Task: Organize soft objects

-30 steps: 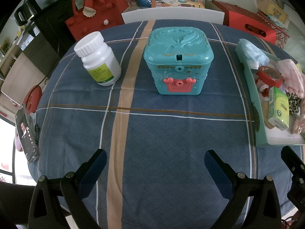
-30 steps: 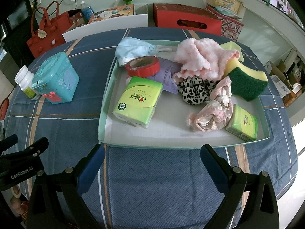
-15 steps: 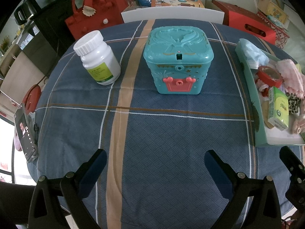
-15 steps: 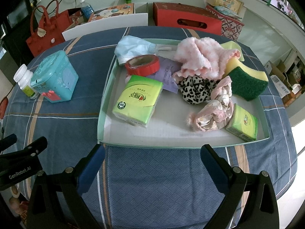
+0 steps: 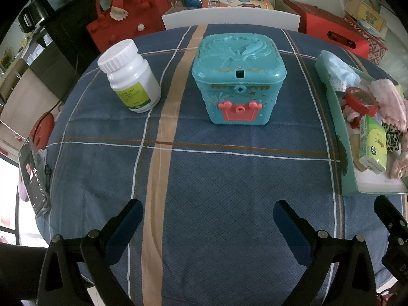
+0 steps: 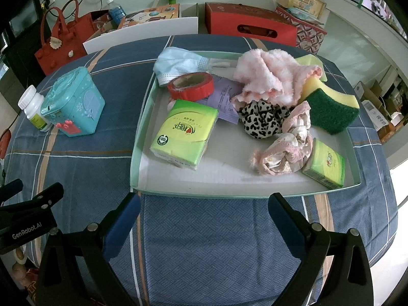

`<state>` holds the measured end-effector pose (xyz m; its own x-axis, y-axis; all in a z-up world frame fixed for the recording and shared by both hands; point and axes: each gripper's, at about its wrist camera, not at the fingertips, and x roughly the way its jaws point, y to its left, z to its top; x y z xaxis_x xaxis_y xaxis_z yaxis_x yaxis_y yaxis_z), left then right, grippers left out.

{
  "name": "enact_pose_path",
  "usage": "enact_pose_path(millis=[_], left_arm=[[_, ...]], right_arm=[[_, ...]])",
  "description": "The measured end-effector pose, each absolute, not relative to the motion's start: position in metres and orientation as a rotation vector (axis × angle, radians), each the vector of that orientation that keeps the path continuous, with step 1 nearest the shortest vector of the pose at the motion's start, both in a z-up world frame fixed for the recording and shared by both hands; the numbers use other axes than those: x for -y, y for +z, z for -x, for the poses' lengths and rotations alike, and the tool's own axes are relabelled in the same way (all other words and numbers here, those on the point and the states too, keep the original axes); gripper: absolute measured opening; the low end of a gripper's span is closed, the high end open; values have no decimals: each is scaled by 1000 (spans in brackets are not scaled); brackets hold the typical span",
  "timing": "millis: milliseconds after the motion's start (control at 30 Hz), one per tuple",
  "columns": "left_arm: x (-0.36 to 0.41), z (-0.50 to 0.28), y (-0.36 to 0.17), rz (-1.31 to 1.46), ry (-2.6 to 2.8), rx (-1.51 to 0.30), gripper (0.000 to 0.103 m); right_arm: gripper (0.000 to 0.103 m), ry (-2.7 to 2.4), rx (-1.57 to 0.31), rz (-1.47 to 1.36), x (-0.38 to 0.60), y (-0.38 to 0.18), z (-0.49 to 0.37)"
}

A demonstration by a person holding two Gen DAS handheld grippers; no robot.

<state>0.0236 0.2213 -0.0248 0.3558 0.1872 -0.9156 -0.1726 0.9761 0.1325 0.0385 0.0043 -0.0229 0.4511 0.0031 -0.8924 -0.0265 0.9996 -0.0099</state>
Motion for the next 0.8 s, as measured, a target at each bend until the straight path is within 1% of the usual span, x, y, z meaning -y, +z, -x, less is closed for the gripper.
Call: enact_pose_path(millis=[800], left_arm=[[-222, -24, -26, -11, 229, -1184, 103]], right_arm=[[100, 13, -1104, 27, -4, -25, -36]])
